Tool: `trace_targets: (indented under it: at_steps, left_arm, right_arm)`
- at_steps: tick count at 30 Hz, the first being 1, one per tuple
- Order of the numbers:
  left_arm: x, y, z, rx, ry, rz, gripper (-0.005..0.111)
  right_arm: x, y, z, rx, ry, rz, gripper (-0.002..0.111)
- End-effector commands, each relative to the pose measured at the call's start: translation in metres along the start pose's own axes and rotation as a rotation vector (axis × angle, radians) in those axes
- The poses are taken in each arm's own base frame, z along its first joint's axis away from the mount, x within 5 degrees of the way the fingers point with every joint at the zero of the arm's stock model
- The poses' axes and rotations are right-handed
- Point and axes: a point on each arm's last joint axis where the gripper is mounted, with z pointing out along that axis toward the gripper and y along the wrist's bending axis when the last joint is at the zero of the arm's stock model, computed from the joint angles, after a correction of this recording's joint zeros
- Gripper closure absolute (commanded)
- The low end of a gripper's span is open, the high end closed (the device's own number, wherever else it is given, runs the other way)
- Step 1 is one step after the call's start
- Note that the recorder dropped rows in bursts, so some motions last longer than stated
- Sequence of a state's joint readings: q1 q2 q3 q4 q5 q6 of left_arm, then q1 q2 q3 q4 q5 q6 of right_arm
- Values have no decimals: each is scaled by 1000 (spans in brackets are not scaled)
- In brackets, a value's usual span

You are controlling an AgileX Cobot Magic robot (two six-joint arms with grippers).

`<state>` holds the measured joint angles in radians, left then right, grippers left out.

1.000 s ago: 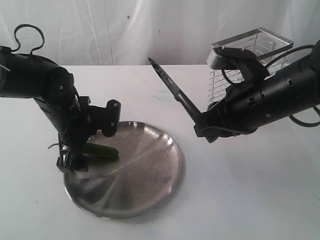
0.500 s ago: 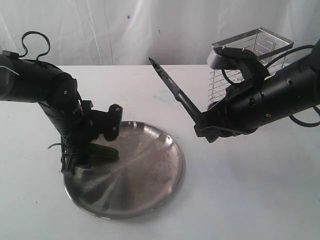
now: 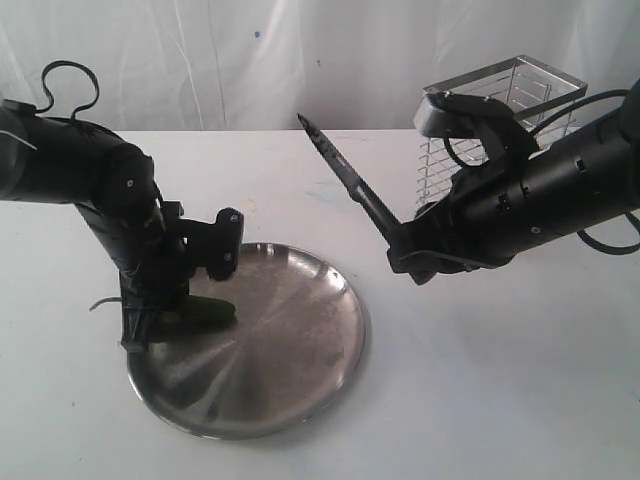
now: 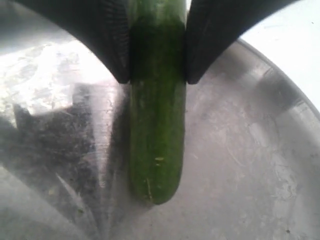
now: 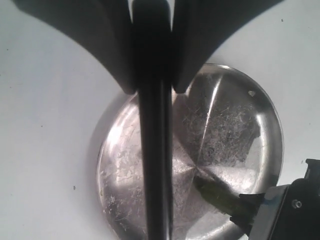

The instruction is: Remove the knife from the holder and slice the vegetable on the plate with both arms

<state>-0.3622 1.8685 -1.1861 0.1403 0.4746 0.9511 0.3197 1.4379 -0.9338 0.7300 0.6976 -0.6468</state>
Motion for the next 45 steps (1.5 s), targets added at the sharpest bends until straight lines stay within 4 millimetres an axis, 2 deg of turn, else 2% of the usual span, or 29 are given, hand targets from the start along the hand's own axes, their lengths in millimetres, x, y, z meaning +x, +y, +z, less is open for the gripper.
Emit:
trace_targets:
  at_steps: [1, 4, 8, 12, 24, 27, 33, 40, 42, 45]
  left_arm:
    - [-2, 7, -24, -93, -60, -157, 107]
    - [-7, 12, -37, -151, -141, -318, 107]
    - [-15, 7, -35, -56, -221, -461, 107]
    - [-18, -2, -24, 62, -222, -467, 107]
    - [-23, -6, -21, 126, -255, -533, 107]
    - [-23, -11, -17, 174, -234, -488, 107]
    - [-21, -23, -8, 293, -206, -227, 107]
    - [-21, -21, -4, 272, -209, -231, 107]
    - [-21, -22, -4, 276, -208, -230, 102]
    - [-21, -23, -4, 285, -206, -229, 84]
  right_arm:
    - [0, 0, 0, 0, -12, 9, 108]
    - [-1, -1, 0, 9, -20, 6, 108]
    - [0, -2, 0, 29, -16, -17, 108]
    - [1, -4, 0, 46, -3, -40, 108]
    - [0, -5, 0, 60, -7, -29, 108]
    - [0, -5, 0, 60, -7, -29, 108]
    - [0, -5, 0, 60, -7, -29, 108]
    - [0, -5, 0, 60, -7, -29, 108]
    - [0, -5, 0, 60, -7, -29, 108]
    - [0, -5, 0, 60, -7, -29, 108]
